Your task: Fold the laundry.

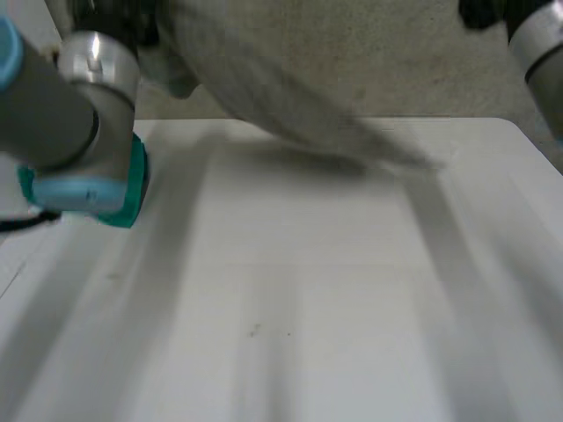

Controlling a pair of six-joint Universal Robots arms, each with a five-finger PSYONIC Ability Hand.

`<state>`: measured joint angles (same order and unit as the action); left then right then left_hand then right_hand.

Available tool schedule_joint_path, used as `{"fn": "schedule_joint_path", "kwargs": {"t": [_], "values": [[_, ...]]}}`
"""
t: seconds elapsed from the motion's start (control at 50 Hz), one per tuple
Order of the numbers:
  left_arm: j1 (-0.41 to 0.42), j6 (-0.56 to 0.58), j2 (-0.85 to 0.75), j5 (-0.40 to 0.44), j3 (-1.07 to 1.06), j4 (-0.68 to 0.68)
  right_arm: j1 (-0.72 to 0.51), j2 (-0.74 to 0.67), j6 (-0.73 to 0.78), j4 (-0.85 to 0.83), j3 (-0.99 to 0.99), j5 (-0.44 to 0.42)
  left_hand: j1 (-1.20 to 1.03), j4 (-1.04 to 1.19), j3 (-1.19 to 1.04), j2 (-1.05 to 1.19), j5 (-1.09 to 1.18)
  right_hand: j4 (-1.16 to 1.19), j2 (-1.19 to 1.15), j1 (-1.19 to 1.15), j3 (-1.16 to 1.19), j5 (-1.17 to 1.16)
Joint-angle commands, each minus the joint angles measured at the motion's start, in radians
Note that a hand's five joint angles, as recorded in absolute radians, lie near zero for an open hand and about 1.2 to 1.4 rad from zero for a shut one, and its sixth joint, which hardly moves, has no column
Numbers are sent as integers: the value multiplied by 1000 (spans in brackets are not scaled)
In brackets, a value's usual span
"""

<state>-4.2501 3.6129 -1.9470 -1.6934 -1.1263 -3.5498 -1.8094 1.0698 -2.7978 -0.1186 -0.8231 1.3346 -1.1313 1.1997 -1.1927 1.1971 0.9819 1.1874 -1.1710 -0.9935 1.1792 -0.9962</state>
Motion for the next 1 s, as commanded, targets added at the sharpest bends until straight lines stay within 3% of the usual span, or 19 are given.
{"fn": "schedule_joint_path", "kwargs": {"t": [0.02, 0.14, 0.32, 0.4, 0.54, 0.64, 0.78, 0.9, 0.98, 1.0], "values": [[10, 4, 117, 63, -376, 9, 1, 55, -6, 126, -270, -74, -265, 197, -204, 199, 240, -299, 283, 106, -291, 283], [12, 6, 167, 66, -463, 12, -13, -2, -19, 293, -309, -71, -265, 197, -204, 199, 240, -878, 862, 684, -870, 862], [27, 7, 233, 66, -451, 49, -24, -65, -242, 307, -364, -72, -265, 197, -204, 199, 240, -994, 977, 800, -986, 977], [39, 6, 261, 64, -417, 65, -103, -108, -356, 269, -370, -66, -265, 197, -204, 199, 240, -1005, 989, 812, -997, 989], [110, 4, 281, 60, -340, 115, -198, -169, -483, 179, -375, -8, -265, 197, -204, 199, 240, -1003, 986, 809, -994, 986], [165, 6, 301, 57, -303, 140, -269, -228, -571, 99, -350, 81, -265, 197, -204, 199, 240, -997, 980, 803, -989, 980], [174, 4, 339, 54, -293, 141, -295, -341, -592, 60, -254, 204, -265, 197, -204, 199, 240, -976, 960, 782, -968, 960], [176, 0, 385, 34, -293, 141, -295, -419, -588, 60, -186, 230, -265, 197, -204, 199, 240, -900, 884, 706, -892, 883], [176, 0, 399, 24, -296, 140, -291, -449, -575, 50, -151, 233, -265, 197, -204, 199, 240, -583, 567, 390, -575, 567], [174, 0, 401, 24, -297, 140, -281, -449, -568, 48, -145, 241, -265, 197, -204, 199, 240, -333, 316, 139, -325, 316]]}}
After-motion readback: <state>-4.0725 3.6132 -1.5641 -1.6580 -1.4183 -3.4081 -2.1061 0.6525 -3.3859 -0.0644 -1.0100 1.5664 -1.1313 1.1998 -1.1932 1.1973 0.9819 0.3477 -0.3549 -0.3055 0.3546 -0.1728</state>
